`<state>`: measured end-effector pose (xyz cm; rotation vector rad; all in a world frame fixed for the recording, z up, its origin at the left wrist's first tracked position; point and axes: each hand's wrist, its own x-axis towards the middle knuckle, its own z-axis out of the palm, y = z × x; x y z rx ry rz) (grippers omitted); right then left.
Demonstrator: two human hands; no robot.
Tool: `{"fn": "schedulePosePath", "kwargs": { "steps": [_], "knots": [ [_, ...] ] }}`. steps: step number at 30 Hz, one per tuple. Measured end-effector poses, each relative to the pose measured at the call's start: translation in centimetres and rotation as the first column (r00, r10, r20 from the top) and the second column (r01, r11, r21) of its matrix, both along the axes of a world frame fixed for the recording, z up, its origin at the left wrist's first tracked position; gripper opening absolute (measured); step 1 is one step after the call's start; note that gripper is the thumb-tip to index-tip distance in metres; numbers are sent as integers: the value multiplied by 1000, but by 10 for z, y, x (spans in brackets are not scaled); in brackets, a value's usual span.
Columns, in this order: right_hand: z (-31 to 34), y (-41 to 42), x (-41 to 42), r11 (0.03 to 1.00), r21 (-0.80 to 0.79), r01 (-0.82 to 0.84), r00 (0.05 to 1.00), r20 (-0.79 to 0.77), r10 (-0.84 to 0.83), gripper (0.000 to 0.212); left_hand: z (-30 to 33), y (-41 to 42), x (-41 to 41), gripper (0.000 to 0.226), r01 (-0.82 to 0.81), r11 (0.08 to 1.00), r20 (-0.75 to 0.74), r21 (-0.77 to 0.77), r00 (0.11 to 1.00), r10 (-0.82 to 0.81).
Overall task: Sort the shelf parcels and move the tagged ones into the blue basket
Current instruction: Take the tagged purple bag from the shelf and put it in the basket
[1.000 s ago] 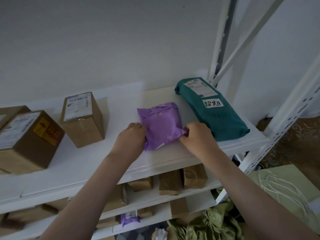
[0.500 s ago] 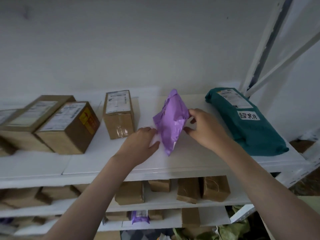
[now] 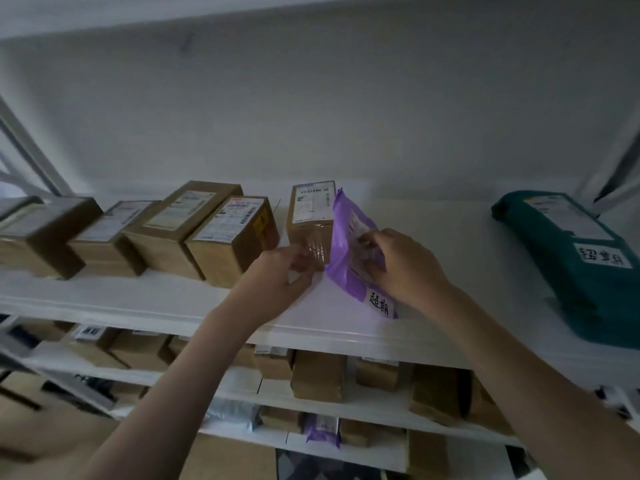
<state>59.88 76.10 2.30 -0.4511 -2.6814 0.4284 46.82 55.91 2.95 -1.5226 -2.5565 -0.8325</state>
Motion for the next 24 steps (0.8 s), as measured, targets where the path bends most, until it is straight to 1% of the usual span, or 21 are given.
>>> {"fn": "schedulePosePath", "kwargs": {
  "steps": [3, 5, 7, 11, 14, 16, 18, 21, 24],
  "knots": [
    [-12, 8, 11, 999, -3, 37, 998, 44, -37, 38, 2, 4, 4, 36, 1, 999, -52, 33, 999, 1],
    [-18, 14, 21, 997, 9, 76, 991, 109, -77, 39, 5, 12, 9, 40, 31, 998, -112, 56, 993, -24],
    [-23, 21, 34, 991, 28, 127, 979, 156, -130, 42, 7, 23, 16, 41, 41, 999, -162, 33, 986, -35],
    [-28, 36, 66, 981, 11, 193, 975, 106, -194, 44, 1, 42, 30, 30, 47, 996, -266, -73, 962, -65],
    [-29, 46, 89, 973, -22, 230, 970, 84, -228, 42, -5, 55, 38, 20, 19, 994, -336, -104, 940, -53],
    [-30, 53, 102, 966, -26, 257, 963, 91, -254, 39, -7, 65, 39, 17, -17, 990, -313, -137, 949, -27],
    [-31, 61, 114, 960, -46, 276, 958, 100, -271, 36, -12, 79, 35, 14, 5, 985, -254, -175, 966, -50],
    [-34, 75, 126, 953, -85, 290, 954, 108, -281, 32, -24, 98, 29, 14, 27, 964, -237, -265, 967, -92],
    [-36, 89, 128, 951, -61, 302, 948, 126, -293, 34, -32, 103, 33, 13, -28, 971, -220, -239, 975, -26]
  ]
}}
